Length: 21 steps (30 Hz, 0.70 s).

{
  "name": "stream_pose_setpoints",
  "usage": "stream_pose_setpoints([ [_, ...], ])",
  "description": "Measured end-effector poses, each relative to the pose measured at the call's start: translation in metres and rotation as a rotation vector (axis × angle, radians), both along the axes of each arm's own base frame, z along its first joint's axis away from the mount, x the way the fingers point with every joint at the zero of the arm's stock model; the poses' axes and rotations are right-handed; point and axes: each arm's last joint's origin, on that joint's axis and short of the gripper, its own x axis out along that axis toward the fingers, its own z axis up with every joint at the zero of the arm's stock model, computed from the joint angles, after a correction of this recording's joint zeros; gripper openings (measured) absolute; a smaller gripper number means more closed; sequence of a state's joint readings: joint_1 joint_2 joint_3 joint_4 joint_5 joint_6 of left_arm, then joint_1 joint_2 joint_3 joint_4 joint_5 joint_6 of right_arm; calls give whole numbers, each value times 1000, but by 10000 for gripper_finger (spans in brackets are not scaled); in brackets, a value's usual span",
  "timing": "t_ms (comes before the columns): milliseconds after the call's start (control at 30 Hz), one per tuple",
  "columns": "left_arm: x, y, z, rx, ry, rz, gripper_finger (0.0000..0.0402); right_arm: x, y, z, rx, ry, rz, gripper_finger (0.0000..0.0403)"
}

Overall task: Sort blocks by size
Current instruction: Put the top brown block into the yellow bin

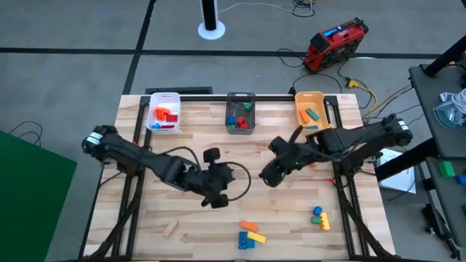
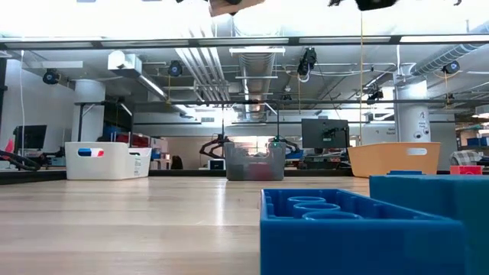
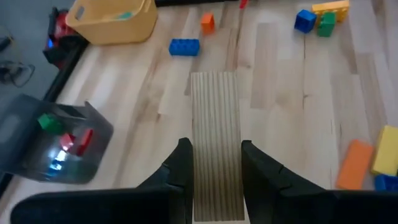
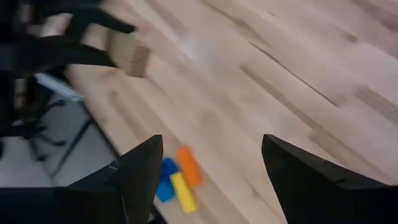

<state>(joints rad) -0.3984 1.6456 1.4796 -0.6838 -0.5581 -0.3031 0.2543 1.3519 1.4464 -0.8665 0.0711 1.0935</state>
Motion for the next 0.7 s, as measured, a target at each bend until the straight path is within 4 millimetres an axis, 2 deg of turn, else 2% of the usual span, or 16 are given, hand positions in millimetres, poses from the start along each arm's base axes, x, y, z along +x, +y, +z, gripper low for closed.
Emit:
stream_pose_setpoints([
  [167, -4, 5, 9, 32, -13, -27, 68, 12, -14, 8, 27, -118, 54, 285],
  [367, -2, 10, 13, 61, -26, -10, 68, 20, -28, 12, 40, -182, 59, 295],
  [700, 9, 27, 38, 130, -82, 16, 68, 34, -35, 7, 39, -220, 95, 281],
])
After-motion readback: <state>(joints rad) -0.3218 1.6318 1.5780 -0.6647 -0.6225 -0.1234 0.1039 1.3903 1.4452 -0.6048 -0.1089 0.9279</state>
